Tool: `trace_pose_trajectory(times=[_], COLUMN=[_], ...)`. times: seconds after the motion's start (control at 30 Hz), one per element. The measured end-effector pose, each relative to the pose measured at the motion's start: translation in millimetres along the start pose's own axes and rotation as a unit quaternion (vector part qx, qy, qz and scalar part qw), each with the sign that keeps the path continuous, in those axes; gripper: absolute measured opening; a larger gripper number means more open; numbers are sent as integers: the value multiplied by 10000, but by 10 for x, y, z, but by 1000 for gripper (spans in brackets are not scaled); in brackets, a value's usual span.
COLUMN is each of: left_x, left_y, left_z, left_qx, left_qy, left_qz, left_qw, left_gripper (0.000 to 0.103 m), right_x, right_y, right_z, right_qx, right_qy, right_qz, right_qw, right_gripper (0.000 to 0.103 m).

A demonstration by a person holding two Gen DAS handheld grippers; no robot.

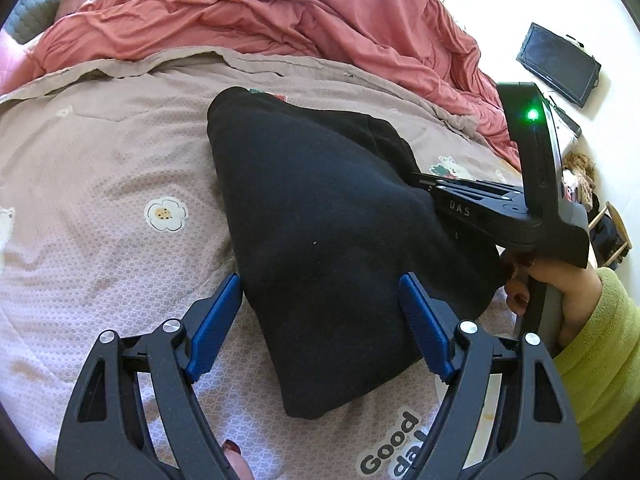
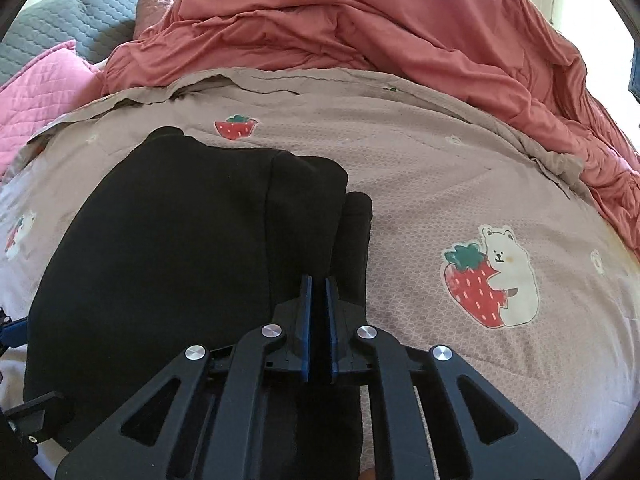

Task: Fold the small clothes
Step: 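Open the right gripper and release the folded stack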

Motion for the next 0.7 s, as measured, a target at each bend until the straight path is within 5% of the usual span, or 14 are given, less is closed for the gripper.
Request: trace_pose_trajectory(times=[0.2,0.4,0.57,0.7], left_x=[-2,-9,-32,-42], left_y=[2,-11,-31,-30], left_z=[6,11,17,18], left_qx=[13,32,65,76], left_qy=[-8,-6,-21,-46], left_qz=[16,34,81,108], left_qw=[10000,10000,9999,9999], left_gripper=[72,72,74,75], right_x=[90,419,332,26], right_y=[55,105,85,33], right_z=[-177,-1,130,148], right_qx=[-474,-420,-348,-310], right_qy=[-78,483,923,733], right_qz=[34,-469,-204,317], right_qw=[9988,9968,9949,9963], right_gripper=[39,39,39,38])
Point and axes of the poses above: each gripper's, at about its wrist camera, not at the fingertips, and x roughly against the way its jaws point, z to its left, y to its top, the point moved 5 cm from there along -x, roughly the way its jaws point, and after that the axes turned 9 degrees about -x, right-handed, at the moved point
